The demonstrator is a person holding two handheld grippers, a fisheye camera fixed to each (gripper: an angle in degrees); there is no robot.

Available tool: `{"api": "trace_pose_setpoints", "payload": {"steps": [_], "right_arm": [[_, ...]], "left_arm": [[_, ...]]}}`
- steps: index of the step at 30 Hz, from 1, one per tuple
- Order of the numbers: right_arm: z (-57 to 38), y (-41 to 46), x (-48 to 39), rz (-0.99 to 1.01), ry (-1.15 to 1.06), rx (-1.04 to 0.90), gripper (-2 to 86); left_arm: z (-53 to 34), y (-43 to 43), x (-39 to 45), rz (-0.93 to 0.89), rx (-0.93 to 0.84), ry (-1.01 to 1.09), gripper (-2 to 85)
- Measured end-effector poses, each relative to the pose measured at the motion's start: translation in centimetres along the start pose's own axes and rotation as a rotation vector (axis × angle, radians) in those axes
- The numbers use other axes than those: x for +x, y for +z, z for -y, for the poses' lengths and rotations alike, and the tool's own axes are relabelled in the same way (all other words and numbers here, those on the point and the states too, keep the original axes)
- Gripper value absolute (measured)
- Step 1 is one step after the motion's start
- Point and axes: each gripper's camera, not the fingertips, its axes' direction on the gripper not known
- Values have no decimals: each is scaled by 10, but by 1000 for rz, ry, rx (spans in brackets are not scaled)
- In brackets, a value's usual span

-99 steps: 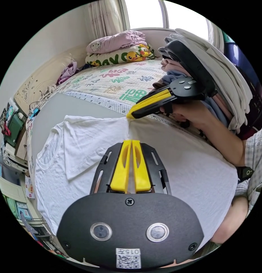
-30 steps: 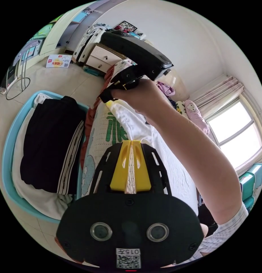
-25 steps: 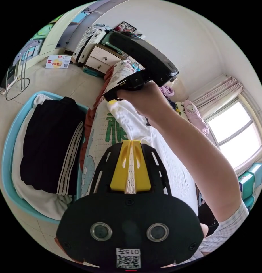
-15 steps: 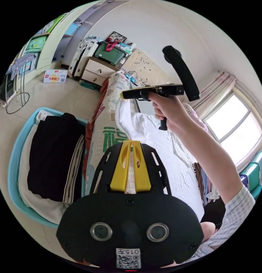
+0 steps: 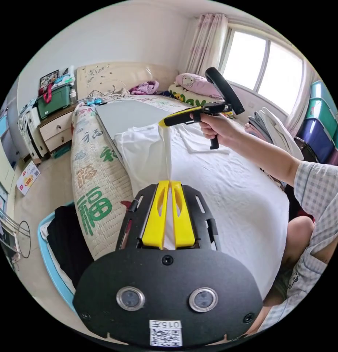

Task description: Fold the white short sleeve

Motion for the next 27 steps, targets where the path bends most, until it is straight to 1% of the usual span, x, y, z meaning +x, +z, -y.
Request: {"api": "trace_pose_setpoints", "payload": {"steps": [4, 6, 8, 11, 13, 16, 18, 19, 21, 23, 27], "right_arm": [[-4, -19, 7, -34, -15, -33, -10], [-3, -38, 12, -62, -4, -39, -9], [0, -59, 18, -74, 21, -23, -7], [12, -94, 23, -7, 14, 6, 5], [34, -107, 20, 30, -6, -23, 38], [58, -112, 14, 81, -10, -73, 58], [75, -116, 5, 190, -30, -140, 74], [80, -123, -2, 230, -51, -161, 80], [82, -140, -13, 240, -80, -163, 87], [81, -159, -21, 215, -100, -153, 93], [75, -209, -26, 207, -79, -71, 98]], "left_arm": [[6, 24, 24, -7, -98, 61, 9], [4, 25, 27, -32, -112, 69, 22], [-2, 14, 23, -48, -66, 41, 40], [-11, -1, 14, -6, 26, -38, 48], [-12, -1, 16, 20, 57, -54, 54], [-1, 7, 36, -23, 91, -19, 70], [9, 19, 51, -1, 65, 0, 77], [14, 31, 61, 40, 24, 12, 79], [18, 47, 70, 82, -24, 24, 79], [21, 64, 74, 42, -70, 28, 77], [24, 76, 79, 92, -95, 0, 61]]}}
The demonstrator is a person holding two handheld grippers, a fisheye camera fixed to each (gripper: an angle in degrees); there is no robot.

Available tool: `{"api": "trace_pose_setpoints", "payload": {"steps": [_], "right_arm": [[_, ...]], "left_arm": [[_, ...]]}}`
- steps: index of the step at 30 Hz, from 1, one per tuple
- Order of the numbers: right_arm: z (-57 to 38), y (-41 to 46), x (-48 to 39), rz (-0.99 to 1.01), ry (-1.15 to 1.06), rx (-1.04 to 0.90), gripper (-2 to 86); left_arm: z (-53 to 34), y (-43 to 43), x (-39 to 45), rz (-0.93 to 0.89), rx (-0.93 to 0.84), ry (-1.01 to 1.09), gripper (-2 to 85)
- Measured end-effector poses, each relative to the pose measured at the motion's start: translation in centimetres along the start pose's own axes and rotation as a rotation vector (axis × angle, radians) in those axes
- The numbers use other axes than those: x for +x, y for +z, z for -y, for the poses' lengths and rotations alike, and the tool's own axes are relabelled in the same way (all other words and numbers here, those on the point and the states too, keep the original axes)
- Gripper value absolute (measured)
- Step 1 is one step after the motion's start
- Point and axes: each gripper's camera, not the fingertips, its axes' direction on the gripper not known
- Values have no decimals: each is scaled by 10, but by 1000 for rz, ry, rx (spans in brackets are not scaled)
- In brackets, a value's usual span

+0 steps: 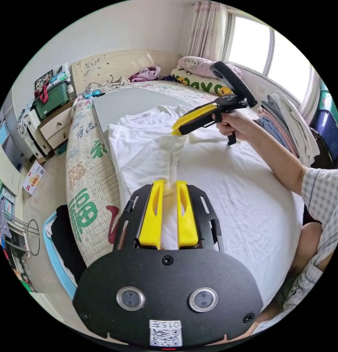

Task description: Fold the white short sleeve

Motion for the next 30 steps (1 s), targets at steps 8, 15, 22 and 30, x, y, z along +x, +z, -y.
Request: {"api": "trace_pose_setpoints", "payload": {"steps": [8, 15, 22, 30], "right_arm": [[0, -72, -21, 128, -24, 24, 98], [9, -99, -78, 137, -86, -39, 98], [8, -108, -132, 93, -123, -80, 20], [8, -113, -193, 24, -168, -129, -10]], "left_arm": [[7, 2, 8, 16, 30, -77, 81], [18, 16, 32, 167, -22, -29, 41], [19, 4, 38, 189, -34, 12, 2], [24, 11, 38, 164, -85, 62, -1]]}}
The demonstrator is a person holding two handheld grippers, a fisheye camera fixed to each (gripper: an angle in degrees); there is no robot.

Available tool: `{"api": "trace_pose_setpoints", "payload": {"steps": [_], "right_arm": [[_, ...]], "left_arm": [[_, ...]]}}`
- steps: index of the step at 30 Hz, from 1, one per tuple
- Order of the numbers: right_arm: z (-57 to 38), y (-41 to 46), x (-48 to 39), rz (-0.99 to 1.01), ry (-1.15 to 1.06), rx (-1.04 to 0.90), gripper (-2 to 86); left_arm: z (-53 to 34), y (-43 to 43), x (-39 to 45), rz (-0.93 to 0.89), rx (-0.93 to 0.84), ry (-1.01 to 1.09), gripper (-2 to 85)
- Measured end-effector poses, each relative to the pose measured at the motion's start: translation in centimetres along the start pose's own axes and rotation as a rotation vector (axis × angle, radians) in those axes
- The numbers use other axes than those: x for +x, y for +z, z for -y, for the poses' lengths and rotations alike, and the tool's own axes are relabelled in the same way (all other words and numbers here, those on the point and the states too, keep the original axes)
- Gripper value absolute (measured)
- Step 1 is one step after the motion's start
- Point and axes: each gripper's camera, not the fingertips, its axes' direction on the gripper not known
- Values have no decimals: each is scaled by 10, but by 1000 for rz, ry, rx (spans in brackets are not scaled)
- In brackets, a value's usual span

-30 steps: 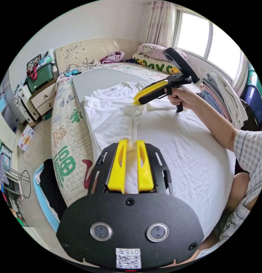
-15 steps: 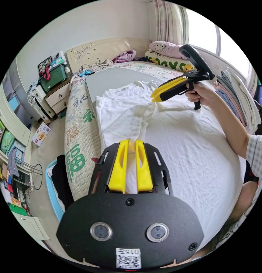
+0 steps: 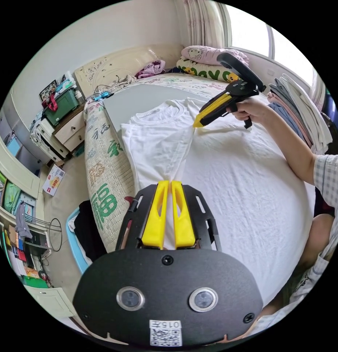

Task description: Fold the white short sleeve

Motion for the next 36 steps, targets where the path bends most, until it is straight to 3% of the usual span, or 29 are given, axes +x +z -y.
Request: {"api": "trace_pose_setpoints", "payload": {"steps": [10, 17, 20, 22, 26, 30, 36], "right_arm": [[10, 4, -68, -21, -39, -110, -10], [6, -11, -89, -13, -10, -140, -6], [4, -37, -99, -19, 39, -34, 13], [7, -59, -133, 39, -38, 98, 36], [25, -55, -207, 121, -186, 168, 53], [44, -16, -290, 70, -347, 84, 51], [63, 23, -322, 28, -395, -81, 27]], "left_arm": [[8, 6, -2, -17, -29, 48, 5], [1, -1, -29, -122, -31, 20, 41], [-9, -11, -56, -131, 42, -83, 43], [-15, -15, -70, -112, 81, -157, 44], [-21, -13, -84, -87, 171, -255, 45], [-14, 0, -80, -52, 126, -230, 45], [-7, 17, -78, 4, 47, -206, 39]]}}
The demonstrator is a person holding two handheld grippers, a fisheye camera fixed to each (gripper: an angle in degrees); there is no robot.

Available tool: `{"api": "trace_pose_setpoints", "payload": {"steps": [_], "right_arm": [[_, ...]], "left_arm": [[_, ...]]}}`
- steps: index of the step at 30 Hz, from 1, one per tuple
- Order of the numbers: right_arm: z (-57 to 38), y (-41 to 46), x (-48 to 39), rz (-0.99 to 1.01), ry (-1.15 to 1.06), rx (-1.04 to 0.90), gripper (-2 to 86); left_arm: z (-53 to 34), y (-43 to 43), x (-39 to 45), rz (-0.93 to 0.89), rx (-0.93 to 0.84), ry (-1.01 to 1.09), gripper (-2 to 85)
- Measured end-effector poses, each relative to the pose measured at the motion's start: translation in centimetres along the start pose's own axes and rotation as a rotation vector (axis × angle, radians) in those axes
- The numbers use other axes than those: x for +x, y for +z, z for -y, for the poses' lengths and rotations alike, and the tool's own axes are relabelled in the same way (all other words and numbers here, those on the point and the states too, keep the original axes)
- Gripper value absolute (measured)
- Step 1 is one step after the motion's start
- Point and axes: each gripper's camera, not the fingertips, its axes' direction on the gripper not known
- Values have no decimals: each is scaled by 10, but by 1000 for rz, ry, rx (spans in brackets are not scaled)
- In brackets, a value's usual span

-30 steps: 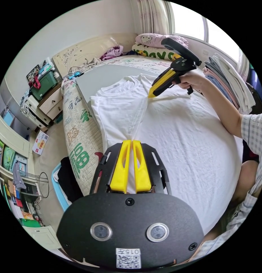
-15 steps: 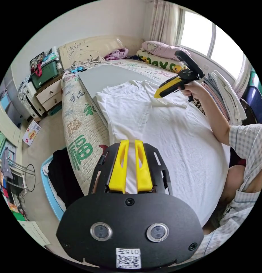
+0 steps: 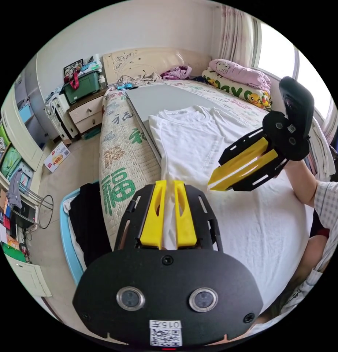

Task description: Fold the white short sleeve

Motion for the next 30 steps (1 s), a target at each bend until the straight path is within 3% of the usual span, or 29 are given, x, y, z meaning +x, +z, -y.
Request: {"api": "trace_pose_setpoints", "payload": {"steps": [6, 10, 14, 18, 21, 27, 30], "right_arm": [[-7, -51, 56, 79, 139, 88, 11], [-74, -120, 165, 28, 449, 287, 37], [-117, -126, 250, -148, 674, 233, 65], [-140, -93, 323, -82, 844, 230, 110], [-145, -65, 351, -26, 896, 258, 113], [-122, -24, 354, -140, 834, 149, 89], [-122, -13, 350, -135, 809, 134, 60]], "left_arm": [[1, 7, -17, 64, -88, -32, 51], [8, -25, -57, 32, 107, -216, 57], [70, -3, -70, -54, 108, -162, 104], [137, 40, -60, -63, 51, -126, 129], [178, 76, -56, -76, -13, -168, 133], [208, 116, -44, -32, -110, -202, 127], [204, 125, -38, 6, -144, -210, 84]]}}
